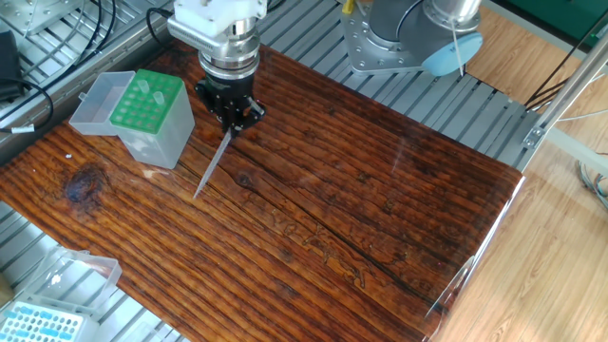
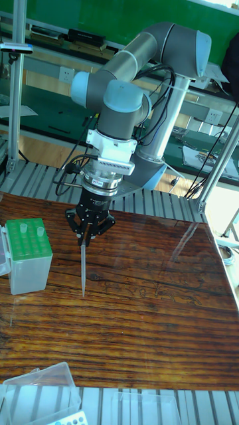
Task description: Insert a large pipette tip into the holder for large pipette tips
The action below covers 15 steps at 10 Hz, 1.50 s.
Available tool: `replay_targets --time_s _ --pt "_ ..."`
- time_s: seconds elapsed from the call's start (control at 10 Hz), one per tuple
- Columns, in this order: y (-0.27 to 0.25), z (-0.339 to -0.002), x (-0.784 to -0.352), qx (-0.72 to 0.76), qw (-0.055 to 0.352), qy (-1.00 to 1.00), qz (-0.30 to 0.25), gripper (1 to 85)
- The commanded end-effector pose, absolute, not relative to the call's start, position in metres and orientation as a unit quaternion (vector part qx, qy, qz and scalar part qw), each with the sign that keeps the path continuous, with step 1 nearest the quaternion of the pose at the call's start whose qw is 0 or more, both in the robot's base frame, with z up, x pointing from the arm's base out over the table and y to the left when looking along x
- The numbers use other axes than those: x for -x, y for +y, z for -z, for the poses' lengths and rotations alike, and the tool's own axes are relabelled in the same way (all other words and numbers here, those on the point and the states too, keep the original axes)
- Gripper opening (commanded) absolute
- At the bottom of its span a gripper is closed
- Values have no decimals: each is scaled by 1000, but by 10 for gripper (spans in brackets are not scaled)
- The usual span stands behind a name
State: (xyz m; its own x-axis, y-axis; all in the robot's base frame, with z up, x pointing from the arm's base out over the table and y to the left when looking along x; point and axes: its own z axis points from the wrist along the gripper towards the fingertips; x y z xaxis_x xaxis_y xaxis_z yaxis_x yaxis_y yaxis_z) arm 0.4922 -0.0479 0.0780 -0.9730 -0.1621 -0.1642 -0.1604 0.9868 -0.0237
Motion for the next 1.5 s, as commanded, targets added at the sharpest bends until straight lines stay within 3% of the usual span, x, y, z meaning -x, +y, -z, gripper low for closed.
replay_targets --time_s 0.0,0.1,0.3,0.7,1.4 --pt "-23 -88 -524 78 149 985 -41 10" --pt "-28 -87 -522 81 145 986 -31 10" --pt "-37 -81 -498 84 96 992 -16 10" --pt "-39 -80 -493 76 85 993 -14 10" --pt "-54 -93 -431 83 50 995 5 10"
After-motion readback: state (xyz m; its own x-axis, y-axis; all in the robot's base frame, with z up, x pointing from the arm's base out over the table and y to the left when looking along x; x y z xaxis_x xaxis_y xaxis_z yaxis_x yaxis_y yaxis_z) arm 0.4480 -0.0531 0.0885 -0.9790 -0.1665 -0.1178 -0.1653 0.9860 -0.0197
